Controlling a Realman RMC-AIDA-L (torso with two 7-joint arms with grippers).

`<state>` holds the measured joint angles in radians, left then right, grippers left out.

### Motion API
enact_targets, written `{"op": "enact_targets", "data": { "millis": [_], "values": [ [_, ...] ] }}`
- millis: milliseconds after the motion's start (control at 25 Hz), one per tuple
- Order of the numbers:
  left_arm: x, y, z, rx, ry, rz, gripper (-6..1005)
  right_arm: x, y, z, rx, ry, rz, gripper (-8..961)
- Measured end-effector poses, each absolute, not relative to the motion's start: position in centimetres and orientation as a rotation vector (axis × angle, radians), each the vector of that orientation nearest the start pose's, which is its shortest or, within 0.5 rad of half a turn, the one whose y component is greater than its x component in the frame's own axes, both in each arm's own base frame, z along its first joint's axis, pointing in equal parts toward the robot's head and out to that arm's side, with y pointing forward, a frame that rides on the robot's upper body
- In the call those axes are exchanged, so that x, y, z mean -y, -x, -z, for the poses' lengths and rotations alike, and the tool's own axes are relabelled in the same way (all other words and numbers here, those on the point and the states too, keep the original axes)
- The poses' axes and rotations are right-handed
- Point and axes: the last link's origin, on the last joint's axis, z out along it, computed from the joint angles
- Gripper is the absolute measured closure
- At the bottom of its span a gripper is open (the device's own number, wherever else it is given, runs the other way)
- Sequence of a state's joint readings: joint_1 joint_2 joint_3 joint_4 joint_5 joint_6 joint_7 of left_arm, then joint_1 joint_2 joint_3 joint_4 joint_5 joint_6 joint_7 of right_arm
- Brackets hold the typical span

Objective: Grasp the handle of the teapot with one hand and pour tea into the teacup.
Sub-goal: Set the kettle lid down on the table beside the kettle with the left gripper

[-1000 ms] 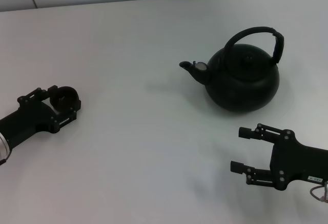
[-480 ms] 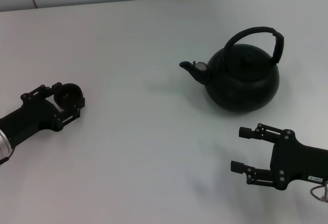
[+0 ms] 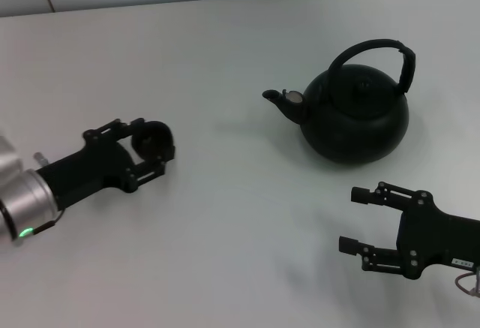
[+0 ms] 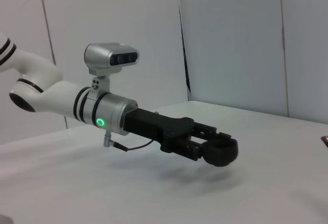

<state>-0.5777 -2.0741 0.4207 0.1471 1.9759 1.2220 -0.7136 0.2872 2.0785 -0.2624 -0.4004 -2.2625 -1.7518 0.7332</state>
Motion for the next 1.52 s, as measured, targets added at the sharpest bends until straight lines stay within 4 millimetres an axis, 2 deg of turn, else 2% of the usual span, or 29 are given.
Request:
{"op": "enact_targets", "data": {
  "millis": [480,1520],
  "values": [
    [-33.0,26.8,9.4,0.382,2.549,0.632,279,-20.6,-33.9,1.8,-0.423,2.594,-0.815,177],
    [-32.8,26.6,11.0,0.377,2.554,0.56,222,-20.8,-33.8,1.8,-0.415,2.595,-0.812,176]
  ]
}}
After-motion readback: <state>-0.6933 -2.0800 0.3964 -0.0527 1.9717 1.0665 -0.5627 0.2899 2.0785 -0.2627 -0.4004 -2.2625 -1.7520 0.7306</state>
